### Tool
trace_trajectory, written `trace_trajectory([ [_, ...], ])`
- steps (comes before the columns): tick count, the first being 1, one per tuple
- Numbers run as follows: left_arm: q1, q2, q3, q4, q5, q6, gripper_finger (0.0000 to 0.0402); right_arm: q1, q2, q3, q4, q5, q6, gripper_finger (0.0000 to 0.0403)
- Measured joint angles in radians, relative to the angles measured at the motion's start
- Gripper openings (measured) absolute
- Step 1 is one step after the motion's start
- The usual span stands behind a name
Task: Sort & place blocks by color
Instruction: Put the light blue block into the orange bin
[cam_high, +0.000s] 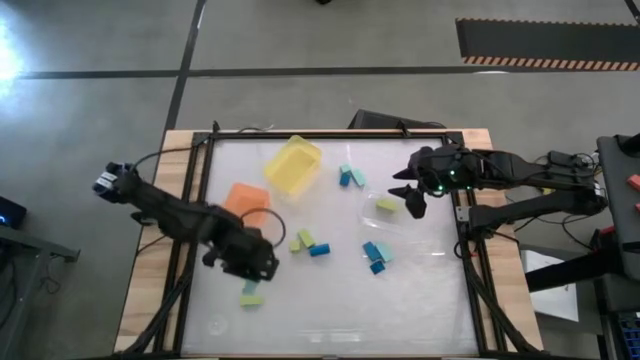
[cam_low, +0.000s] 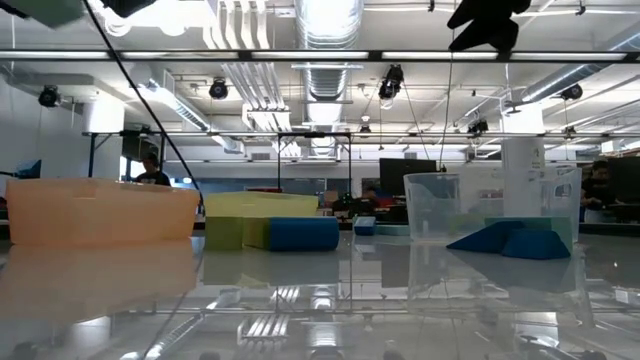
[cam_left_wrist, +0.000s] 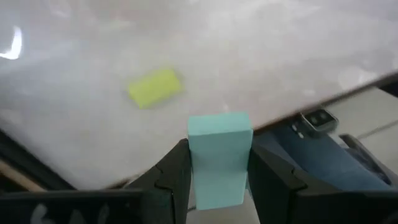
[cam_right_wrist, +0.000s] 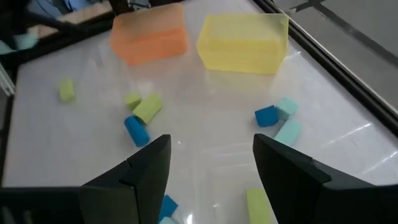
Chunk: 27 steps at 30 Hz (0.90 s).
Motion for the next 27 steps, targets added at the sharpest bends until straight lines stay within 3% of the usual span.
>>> trace_trajectory([
  [7, 0.214, -0.039, -0.009, -0.155, -0.015, 0.34, 0.0112, 0.0, -0.019, 0.0, 0.016, -0.014, 0.097, 0.0219],
  [17, 0.603, -0.041, -0.155, -0.164, -0.028, 0.863, 0.0112, 0.0, -0.021, 0.0, 0.061, -0.013, 0.195, 0.0219],
  [22, 0.755, -0.04, -0.258, -0.145, -0.067, 1.026, 0.0112, 0.0, -0.021, 0.0, 0.061, -0.003, 0.221, 0.0219],
  [27, 0.845, -0.039, -0.351, -0.041, -0.088, 1.087, 0.0112, 0.0, -0.021, 0.0, 0.062, 0.041, 0.235, 0.0219],
])
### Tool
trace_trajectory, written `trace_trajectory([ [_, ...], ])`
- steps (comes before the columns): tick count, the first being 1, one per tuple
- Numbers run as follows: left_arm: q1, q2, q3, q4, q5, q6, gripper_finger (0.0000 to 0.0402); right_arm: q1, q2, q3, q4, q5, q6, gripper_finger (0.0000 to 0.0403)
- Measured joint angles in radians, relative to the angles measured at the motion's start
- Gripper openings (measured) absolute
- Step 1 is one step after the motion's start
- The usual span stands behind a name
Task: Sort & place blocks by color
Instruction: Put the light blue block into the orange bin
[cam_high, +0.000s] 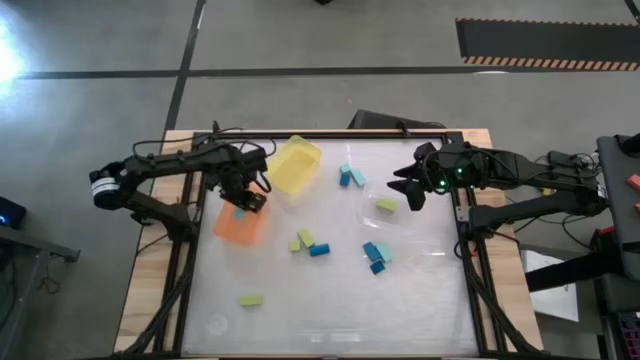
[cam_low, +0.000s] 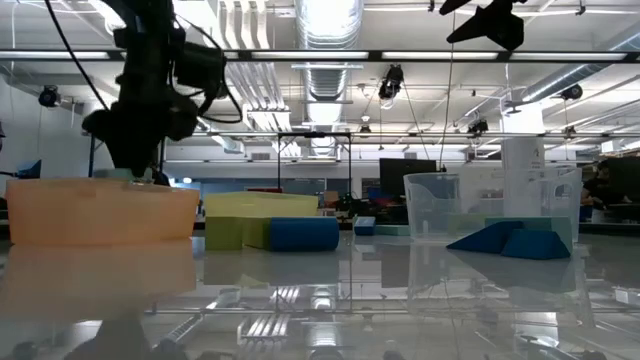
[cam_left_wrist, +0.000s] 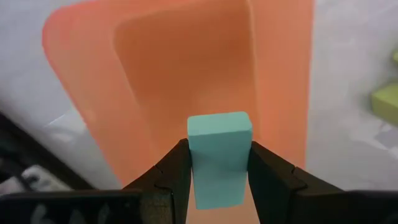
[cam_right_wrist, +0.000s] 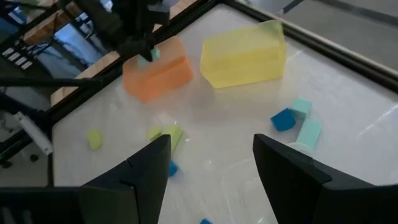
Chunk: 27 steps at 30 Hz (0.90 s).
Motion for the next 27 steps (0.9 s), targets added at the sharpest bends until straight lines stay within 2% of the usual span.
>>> trace_trajectory([
  [6, 0.02, 0.0, -0.088, 0.124, -0.001, 0.002, 0.0112, 0.0, 0.0, 0.0, 0.0, 0.025, 0.01, 0.0219],
  [15, 0.02, 0.001, -0.155, 0.175, -0.033, 0.0, 0.0112, 0.0, 0.0, 0.0, 0.0, 0.027, 0.007, 0.0219],
  [22, 0.02, 0.005, -0.151, 0.175, -0.047, 0.0, 0.0148, 0.0, 0.0, 0.0, 0.0, 0.028, 0.005, 0.0219],
  [27, 0.02, 0.005, -0.151, 0.175, -0.047, 0.0, 0.0155, 0.0, 0.0, 0.0, -0.001, 0.027, 0.006, 0.0219],
])
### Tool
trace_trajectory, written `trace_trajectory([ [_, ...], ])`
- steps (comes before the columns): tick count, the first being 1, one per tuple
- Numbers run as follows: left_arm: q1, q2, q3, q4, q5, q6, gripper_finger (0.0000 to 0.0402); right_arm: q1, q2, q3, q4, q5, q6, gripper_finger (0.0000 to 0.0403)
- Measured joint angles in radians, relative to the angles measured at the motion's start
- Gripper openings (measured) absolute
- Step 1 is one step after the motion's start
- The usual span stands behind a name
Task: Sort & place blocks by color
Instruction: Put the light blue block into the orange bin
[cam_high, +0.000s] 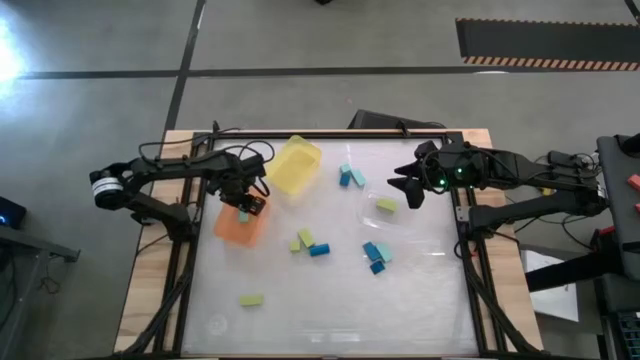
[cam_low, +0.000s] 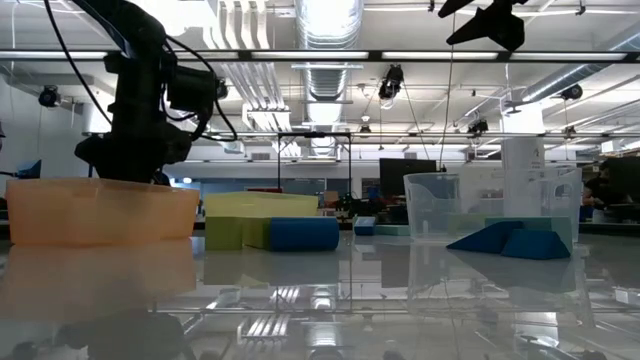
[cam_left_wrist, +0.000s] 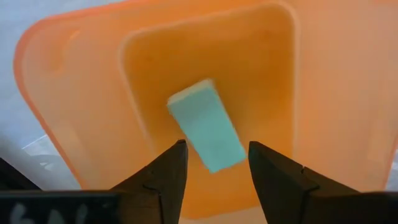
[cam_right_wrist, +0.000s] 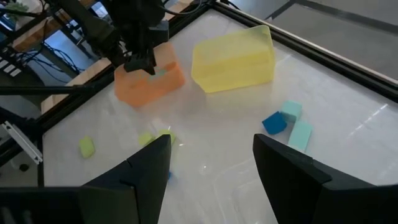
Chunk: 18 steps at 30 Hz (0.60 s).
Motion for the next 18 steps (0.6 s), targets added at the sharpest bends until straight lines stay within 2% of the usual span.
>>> trace_trajectory([
  [10, -0.001, -0.007, 0.026, -0.01, 0.004, -0.003, 0.0159, 0.0, 0.0, 0.0, -0.007, -0.003, 0.039, 0.0219],
  [18, -0.016, -0.094, 0.099, -0.01, 0.01, -0.03, 0.0159, 0.0, 0.0, 0.0, -0.008, -0.012, 0.106, 0.0219],
])
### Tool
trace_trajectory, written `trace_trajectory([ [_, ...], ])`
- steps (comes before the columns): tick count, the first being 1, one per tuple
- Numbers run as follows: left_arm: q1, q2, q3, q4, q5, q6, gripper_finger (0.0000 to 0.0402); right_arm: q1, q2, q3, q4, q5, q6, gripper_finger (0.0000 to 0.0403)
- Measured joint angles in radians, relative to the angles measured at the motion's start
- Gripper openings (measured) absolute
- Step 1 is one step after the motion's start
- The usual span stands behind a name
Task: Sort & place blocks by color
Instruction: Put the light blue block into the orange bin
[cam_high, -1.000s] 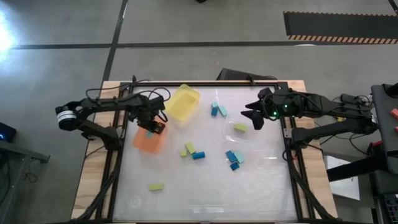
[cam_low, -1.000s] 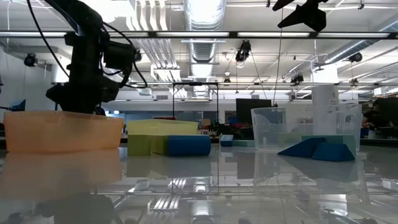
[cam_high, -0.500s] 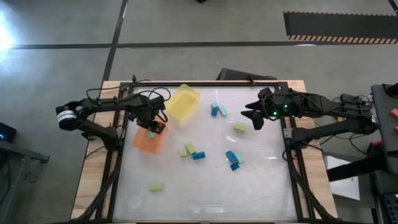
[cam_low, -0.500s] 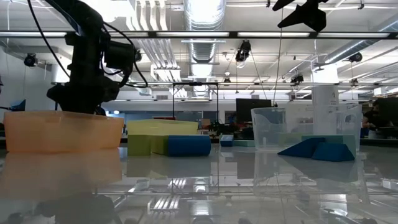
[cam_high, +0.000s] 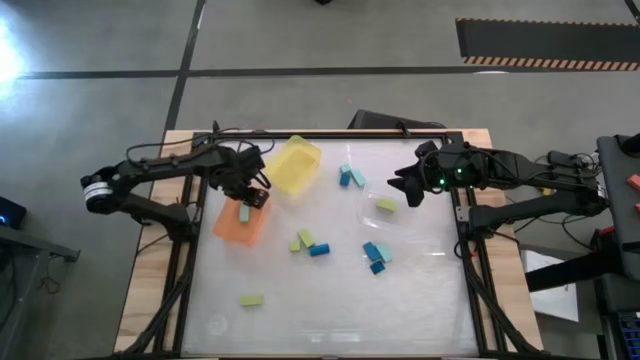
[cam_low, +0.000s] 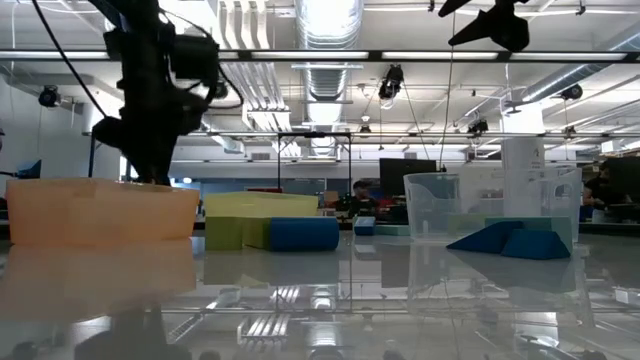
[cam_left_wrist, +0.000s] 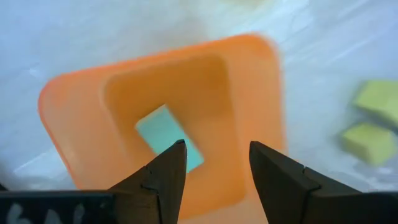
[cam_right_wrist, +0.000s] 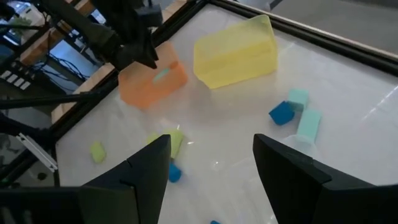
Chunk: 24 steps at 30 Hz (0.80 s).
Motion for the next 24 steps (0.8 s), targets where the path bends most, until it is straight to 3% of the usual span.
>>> trace_trajectory([
  [8, -0.059, -0.145, 0.061, 0.057, 0.001, -0.123, 0.016, 0.0, 0.0, 0.0, 0.0, -0.025, 0.046, 0.0219],
  [17, -0.183, -0.252, 0.062, 0.427, -0.012, -0.325, 0.016, 0.0, 0.0, 0.0, 0.001, -0.071, 0.044, 0.0219],
  [24, -0.259, -0.261, 0.061, 0.66, -0.012, -0.344, 0.016, 0.004, 0.0, 0.0, 0.057, -0.181, 0.113, 0.0219],
])
